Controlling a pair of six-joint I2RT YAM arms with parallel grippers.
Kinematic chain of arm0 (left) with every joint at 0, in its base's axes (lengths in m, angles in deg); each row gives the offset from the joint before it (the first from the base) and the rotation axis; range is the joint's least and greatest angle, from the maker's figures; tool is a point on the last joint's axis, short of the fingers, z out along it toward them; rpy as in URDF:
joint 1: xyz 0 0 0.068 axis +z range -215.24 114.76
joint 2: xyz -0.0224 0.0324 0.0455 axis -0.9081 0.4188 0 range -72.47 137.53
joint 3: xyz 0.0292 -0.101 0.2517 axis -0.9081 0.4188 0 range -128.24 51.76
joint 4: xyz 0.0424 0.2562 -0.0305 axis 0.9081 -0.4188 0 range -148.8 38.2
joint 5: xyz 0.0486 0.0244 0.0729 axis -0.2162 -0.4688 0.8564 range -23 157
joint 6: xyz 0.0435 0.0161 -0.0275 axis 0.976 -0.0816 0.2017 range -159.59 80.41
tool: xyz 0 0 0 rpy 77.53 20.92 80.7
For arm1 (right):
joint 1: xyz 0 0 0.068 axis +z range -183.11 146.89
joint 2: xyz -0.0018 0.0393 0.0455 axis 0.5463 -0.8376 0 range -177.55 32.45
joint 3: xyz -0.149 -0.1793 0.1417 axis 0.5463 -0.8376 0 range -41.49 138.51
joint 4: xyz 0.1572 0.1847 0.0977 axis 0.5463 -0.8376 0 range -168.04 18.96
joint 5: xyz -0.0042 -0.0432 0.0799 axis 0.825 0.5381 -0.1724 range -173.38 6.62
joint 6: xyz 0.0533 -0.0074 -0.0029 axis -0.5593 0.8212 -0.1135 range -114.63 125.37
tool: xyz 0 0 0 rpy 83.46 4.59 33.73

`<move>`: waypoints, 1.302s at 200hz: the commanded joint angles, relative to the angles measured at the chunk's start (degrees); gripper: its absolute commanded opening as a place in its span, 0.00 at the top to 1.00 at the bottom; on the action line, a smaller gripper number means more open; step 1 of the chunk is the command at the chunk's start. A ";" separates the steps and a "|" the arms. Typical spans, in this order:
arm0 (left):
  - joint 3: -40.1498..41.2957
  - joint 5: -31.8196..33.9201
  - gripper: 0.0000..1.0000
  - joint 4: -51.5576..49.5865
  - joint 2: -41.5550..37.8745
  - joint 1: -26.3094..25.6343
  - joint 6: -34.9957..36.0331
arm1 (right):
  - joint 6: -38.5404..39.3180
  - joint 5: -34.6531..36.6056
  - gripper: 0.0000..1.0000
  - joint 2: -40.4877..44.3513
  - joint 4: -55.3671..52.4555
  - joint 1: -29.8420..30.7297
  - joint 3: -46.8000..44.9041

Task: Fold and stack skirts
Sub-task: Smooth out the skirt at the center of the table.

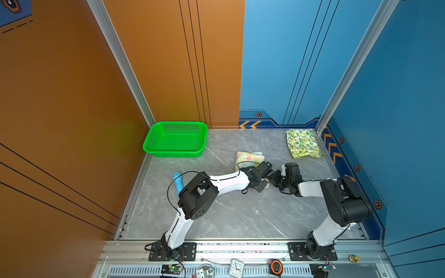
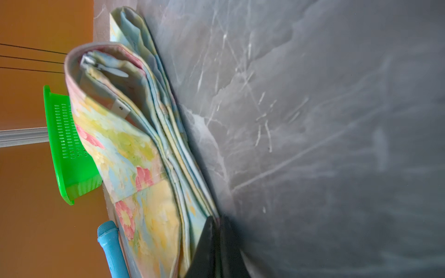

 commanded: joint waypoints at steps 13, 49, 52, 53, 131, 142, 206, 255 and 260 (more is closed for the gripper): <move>1.59 -0.38 1.00 2.84 -4.14 1.04 -2.87 | -3.58 -0.83 0.94 -1.42 4.37 0.98 -2.32; 2.01 -0.90 1.00 4.34 -6.49 1.77 -5.02 | -5.97 0.31 0.96 -1.50 7.26 2.44 -3.96; 2.04 -1.00 1.00 4.52 -6.57 1.80 -5.10 | -6.19 0.31 0.96 -1.52 7.51 2.48 -3.96; 2.01 -1.00 1.00 4.54 -6.61 1.78 -5.13 | -6.23 0.26 0.96 -1.56 7.56 2.57 -4.03; 3.26 -2.77 1.00 5.84 -3.12 0.70 -7.74 | -9.58 1.13 0.97 -3.75 11.91 4.16 -5.58; 3.67 -3.16 1.00 6.20 -2.63 0.50 -8.12 | -9.61 1.19 0.97 -3.84 11.83 4.18 -5.56; 6.31 -5.31 1.00 8.58 -0.67 -0.28 -10.22 | -9.37 2.04 0.86 -4.27 10.30 4.17 -5.34; 8.55 -6.37 1.00 11.54 -1.20 -0.35 -11.31 | -8.78 2.66 0.59 -4.75 9.22 4.07 -4.98; 8.69 -6.46 1.00 11.65 -1.20 -0.36 -11.31 | -8.80 2.60 0.58 -4.92 9.24 4.07 -4.83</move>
